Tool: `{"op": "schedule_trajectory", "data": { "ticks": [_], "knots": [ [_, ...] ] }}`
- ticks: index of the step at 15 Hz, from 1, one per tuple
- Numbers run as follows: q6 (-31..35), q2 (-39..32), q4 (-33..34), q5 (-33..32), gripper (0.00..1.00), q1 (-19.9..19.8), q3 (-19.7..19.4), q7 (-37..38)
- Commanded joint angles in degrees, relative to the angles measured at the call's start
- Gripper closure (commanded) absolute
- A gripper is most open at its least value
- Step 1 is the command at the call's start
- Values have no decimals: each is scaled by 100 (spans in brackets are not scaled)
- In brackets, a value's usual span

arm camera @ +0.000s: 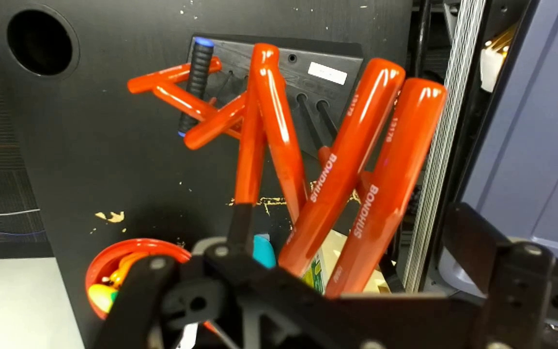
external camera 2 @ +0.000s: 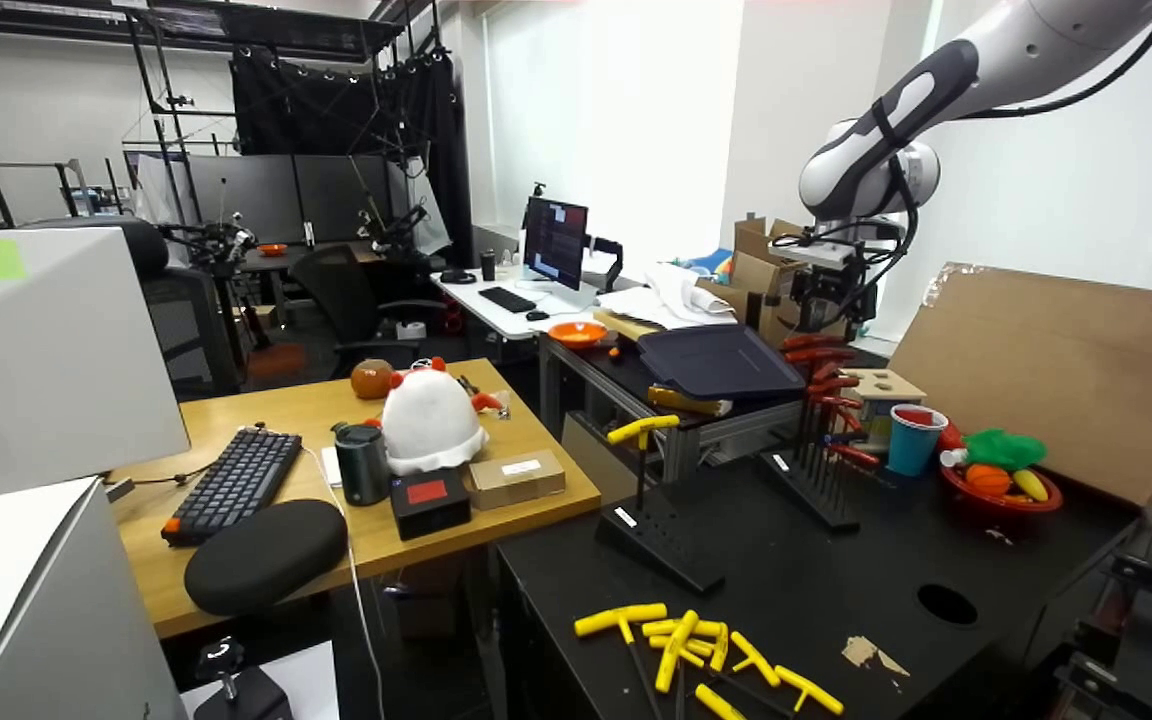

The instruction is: Remove the longest red wrench from the holder and place it on the table

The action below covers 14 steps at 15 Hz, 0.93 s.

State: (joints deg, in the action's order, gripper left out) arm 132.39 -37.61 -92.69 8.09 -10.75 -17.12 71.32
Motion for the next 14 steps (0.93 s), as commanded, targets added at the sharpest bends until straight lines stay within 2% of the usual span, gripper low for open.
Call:
{"op": "schedule_trajectory", "data": {
  "ticks": [1, 13, 14],
  "knots": [
    [-47, 52, -49, 0, 0, 21, 82, 55],
    [-75, -74, 6, 21, 0, -15, 115, 55],
    [-58, -65, -7, 16, 25, -11, 114, 48]
  ]
}}
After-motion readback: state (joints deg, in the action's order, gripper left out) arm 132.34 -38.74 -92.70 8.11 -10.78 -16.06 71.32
